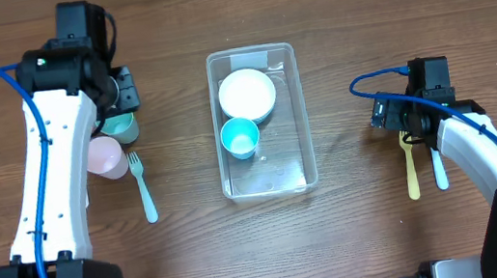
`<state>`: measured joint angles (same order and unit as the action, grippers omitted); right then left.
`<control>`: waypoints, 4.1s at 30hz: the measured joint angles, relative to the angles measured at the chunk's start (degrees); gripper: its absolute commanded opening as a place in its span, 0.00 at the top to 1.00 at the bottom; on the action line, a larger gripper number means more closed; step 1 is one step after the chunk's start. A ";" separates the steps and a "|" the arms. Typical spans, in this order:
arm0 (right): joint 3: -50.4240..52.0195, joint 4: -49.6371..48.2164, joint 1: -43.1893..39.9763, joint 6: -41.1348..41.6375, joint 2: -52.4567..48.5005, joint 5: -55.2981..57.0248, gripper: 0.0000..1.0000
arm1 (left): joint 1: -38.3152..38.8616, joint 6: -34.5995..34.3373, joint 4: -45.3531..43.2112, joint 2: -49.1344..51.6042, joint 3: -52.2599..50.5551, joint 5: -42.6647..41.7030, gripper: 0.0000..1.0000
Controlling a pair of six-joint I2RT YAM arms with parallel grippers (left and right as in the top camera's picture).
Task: Pack container
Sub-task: 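Grasp the teal cup with left gripper, then place the teal cup into the light-blue cup in the container, then move left gripper to the white cup and grasp it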
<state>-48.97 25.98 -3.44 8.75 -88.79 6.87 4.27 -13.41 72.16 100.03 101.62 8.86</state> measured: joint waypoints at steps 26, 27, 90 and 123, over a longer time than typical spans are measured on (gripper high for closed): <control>0.00 0.00 0.00 0.02 0.00 0.00 0.00 | -0.61 7.04 -8.15 22.67 0.00 0.00 0.96; 0.00 -0.02 0.00 0.00 0.00 0.00 0.00 | -0.61 7.04 -8.17 22.69 0.00 0.00 0.96; 0.00 -0.02 0.00 0.02 0.00 0.02 0.00 | 4.87 -11.15 10.29 -10.62 -5.33 5.16 0.64; 0.02 -0.02 0.00 0.00 0.00 0.02 0.00 | -1.01 0.50 -28.22 -2.12 -36.39 4.66 0.96</control>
<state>-48.95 25.96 -3.44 8.75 -88.79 6.90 3.27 -12.91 43.94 97.91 65.23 13.52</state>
